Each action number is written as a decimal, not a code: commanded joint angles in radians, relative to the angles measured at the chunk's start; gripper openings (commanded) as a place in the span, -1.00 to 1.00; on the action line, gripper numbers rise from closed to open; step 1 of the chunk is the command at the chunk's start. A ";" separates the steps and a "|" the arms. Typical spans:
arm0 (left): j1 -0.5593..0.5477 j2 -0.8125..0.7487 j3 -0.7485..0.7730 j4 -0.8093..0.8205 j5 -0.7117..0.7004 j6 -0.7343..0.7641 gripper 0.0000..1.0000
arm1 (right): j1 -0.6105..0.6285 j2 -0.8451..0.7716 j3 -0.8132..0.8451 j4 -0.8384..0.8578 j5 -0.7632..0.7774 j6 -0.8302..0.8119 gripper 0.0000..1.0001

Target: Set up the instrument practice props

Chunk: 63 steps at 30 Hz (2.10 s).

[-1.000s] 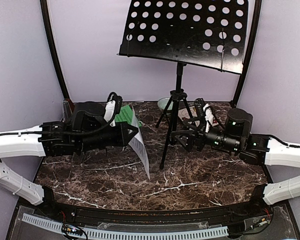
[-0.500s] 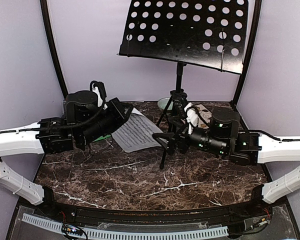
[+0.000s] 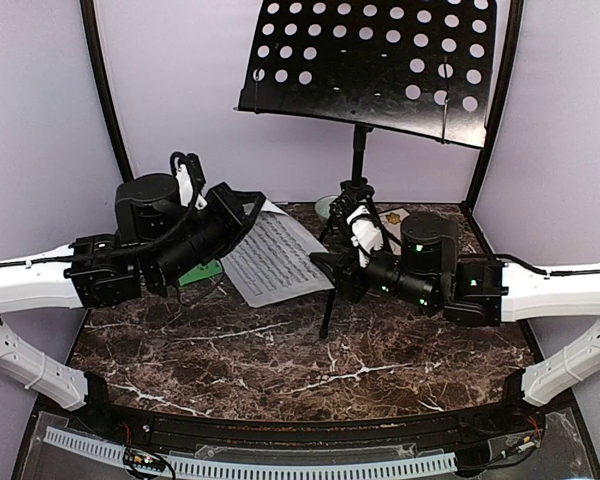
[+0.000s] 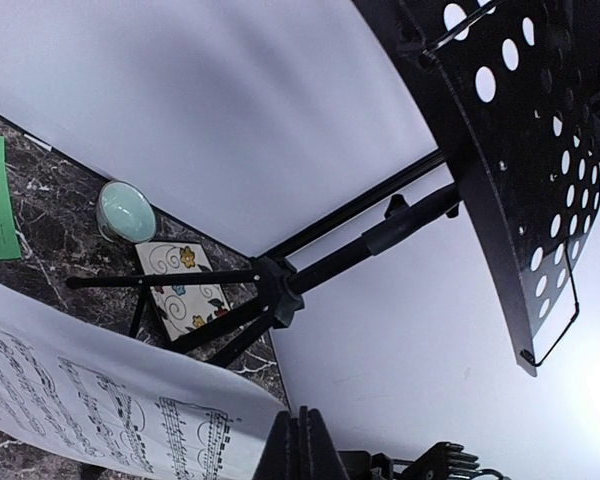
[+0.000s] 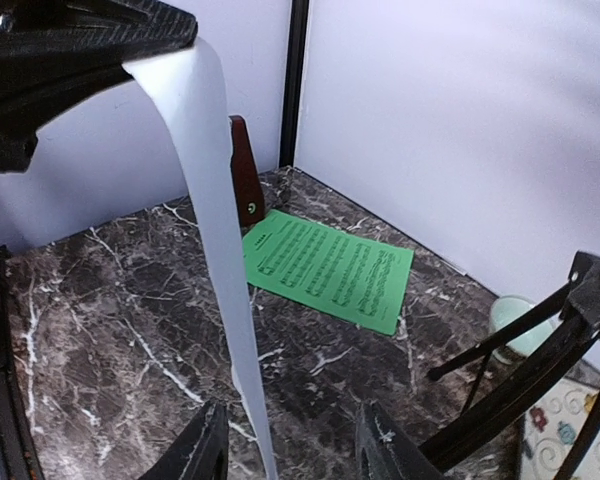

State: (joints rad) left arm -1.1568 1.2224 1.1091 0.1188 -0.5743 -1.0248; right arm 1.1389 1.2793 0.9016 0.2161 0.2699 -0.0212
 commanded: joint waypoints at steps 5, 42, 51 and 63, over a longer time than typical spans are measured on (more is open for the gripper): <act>-0.006 -0.054 -0.009 0.085 0.021 0.026 -1.00 | -0.011 -0.006 0.033 -0.003 0.013 -0.010 -0.76; 0.032 -0.284 -0.267 -0.289 0.621 1.231 0.76 | -0.063 -0.242 0.322 -0.954 -0.554 -0.085 -1.00; 0.190 -0.340 -0.321 -0.232 0.841 1.228 0.75 | -0.044 -0.236 0.388 -1.050 -0.513 -0.123 -1.00; 0.189 -0.191 -0.283 -0.154 1.060 1.224 0.07 | -0.041 -0.258 0.406 -1.036 -0.468 -0.118 -1.00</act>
State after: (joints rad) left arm -0.9680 1.0447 0.8089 -0.1150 0.4099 0.1955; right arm 1.0901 1.0481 1.2823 -0.8364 -0.2150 -0.1345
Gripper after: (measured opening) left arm 0.606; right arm 0.009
